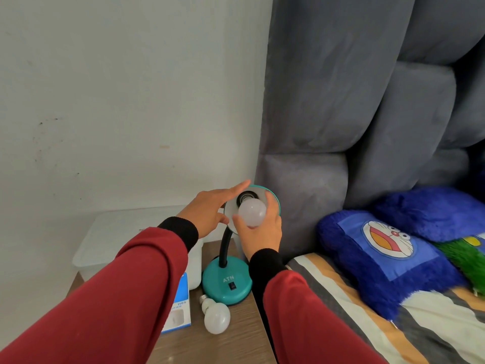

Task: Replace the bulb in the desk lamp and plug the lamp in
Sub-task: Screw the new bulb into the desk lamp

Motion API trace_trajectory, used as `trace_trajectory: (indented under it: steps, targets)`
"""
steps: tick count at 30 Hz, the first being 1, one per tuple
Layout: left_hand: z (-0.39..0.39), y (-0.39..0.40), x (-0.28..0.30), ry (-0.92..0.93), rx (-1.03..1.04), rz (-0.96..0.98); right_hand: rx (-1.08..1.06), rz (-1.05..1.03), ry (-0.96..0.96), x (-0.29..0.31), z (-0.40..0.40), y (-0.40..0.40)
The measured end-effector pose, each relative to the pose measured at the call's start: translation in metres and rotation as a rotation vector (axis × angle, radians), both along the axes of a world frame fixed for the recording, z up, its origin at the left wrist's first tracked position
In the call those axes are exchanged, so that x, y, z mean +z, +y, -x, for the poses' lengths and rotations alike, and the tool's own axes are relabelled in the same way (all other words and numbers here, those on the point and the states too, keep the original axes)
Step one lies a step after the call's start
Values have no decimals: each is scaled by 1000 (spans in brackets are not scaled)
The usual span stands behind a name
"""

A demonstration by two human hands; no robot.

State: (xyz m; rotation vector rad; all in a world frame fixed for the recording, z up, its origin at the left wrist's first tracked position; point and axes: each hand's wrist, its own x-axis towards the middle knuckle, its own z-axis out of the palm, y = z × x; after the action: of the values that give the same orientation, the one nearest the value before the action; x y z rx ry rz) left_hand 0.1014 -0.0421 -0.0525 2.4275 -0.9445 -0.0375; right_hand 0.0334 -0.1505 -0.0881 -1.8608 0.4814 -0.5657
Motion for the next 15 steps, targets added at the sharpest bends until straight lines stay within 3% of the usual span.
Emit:
trace_trajectory:
  steps: [3,6,12,15]
  targets:
    - [-1,0,0,3,2,-2,19,17,31,-2,-2,-1]
    - [0,-1,0,3,3,6,-26,-112,39,-2,-6,-1]
    - [-1,-1,-2,-2,3,-2,3,8,47,0,-5,-2]
    - [-2,0,-2,2,4,13,-29,-82,35,-2,-7,-1]
